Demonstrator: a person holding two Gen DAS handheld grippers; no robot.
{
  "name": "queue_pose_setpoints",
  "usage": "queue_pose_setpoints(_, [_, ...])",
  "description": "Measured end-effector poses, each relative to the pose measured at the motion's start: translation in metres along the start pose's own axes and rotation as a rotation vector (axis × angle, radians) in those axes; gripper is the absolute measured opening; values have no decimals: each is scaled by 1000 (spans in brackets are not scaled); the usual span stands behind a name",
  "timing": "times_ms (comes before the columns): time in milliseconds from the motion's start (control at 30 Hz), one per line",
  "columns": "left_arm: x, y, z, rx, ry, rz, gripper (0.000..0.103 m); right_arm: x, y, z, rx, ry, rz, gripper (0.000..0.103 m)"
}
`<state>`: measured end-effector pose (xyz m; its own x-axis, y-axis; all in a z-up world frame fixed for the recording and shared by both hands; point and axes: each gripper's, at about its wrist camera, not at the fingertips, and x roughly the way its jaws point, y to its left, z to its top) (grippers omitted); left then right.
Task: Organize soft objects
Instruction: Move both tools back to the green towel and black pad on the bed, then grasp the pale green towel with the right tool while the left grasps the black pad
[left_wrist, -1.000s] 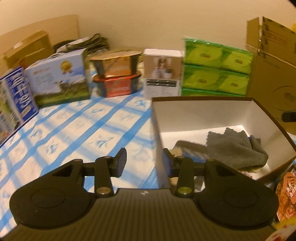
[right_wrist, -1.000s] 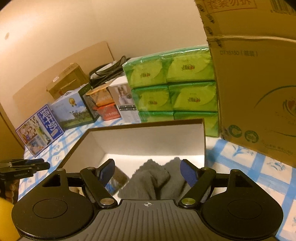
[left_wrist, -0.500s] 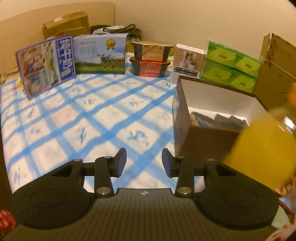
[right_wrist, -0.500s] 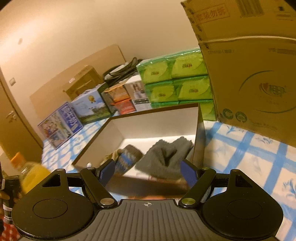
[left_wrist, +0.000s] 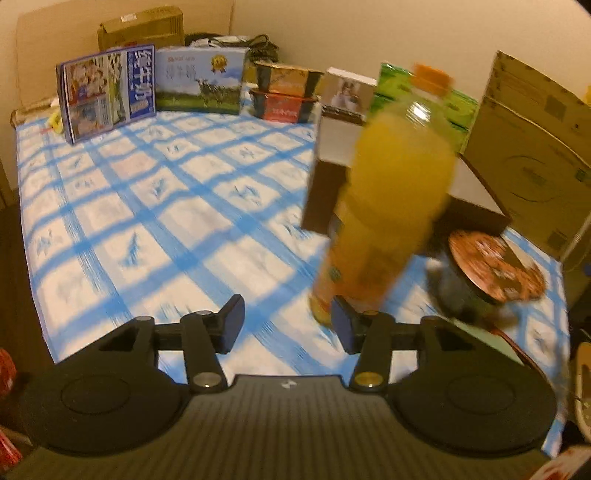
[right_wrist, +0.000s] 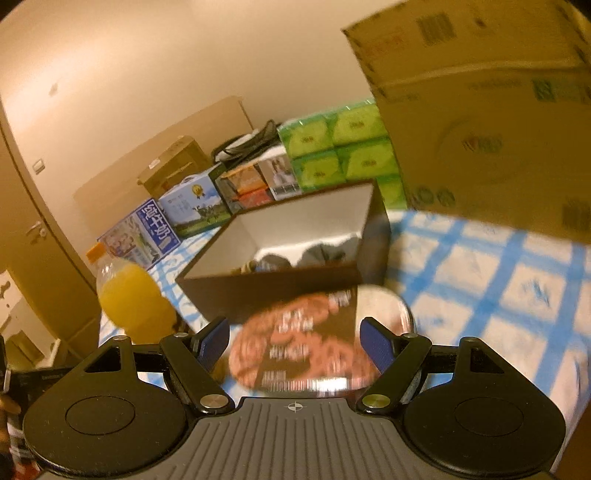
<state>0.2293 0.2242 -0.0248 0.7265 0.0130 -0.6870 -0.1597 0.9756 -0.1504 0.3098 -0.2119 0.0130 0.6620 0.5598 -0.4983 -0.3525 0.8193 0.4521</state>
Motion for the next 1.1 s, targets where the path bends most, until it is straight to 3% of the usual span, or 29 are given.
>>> queue_pose_setpoints(300, [-17,-56,-57,6,47,-33,58,-25,-13,-54,108,57,-24,77])
queue_pose_setpoints(600, [-6,-104,-91,28,117,-81,64,-31,-13,-95,119,113,-50,77])
queue_pose_setpoints(967, [22,-127,-102,77,161,-33,70,-24,-21,-119,130,159,-79,77])
queue_pose_setpoints(1100, [34,-130,-102,69,192,-46,70,-19,-26,-119,147,164,-84,77])
